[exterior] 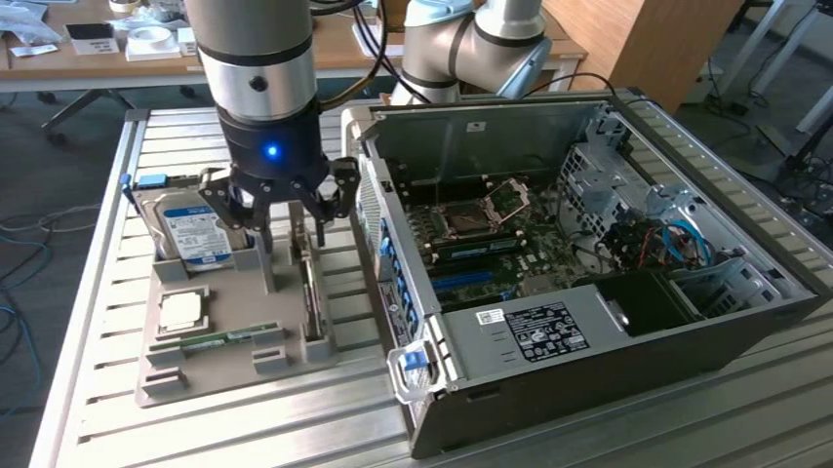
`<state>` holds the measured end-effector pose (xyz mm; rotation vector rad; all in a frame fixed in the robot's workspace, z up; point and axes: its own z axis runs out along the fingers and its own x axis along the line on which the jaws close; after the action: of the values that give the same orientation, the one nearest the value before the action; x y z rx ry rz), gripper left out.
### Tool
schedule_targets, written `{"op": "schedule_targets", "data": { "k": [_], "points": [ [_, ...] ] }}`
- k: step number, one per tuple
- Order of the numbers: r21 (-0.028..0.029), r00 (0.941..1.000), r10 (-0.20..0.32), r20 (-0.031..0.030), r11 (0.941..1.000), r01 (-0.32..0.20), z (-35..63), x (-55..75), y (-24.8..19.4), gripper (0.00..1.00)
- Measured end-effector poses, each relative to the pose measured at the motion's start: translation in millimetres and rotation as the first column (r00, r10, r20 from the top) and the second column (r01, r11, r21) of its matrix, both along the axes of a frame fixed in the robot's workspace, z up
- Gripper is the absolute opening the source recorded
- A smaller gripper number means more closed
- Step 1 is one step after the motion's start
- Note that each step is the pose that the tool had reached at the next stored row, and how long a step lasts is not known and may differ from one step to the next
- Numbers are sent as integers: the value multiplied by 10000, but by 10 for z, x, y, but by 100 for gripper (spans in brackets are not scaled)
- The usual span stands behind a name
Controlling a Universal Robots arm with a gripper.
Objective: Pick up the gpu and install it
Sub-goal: 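Pick up the gpu and move the gpu toward the slot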
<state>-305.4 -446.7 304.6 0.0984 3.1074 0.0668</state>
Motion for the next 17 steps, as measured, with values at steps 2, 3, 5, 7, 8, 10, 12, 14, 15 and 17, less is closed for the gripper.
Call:
{"op": "schedule_targets", "data": {
  "k": [2,3,5,7,8,10,12,14,15,17],
  "points": [
    [0,10000,24,20,10000,-24,-16,1,0,59],
    [-4,10000,23,19,10000,-23,-24,0,0,59],
    [-8,10000,23,20,10000,-23,-43,0,0,59],
    [-13,10000,23,19,10000,-23,-64,0,0,59],
    [-14,10000,24,19,10000,-24,-71,0,0,59],
    [-15,10000,23,19,10000,-23,-82,0,0,59],
    [-15,10000,22,19,10000,-22,-100,-1,-1,59],
    [-17,10000,22,20,10000,-22,-118,0,-1,59],
    [-18,10000,22,19,10000,-22,-128,0,-1,59],
    [-22,10000,23,19,10000,-23,-149,0,-1,59]
  ]
}}
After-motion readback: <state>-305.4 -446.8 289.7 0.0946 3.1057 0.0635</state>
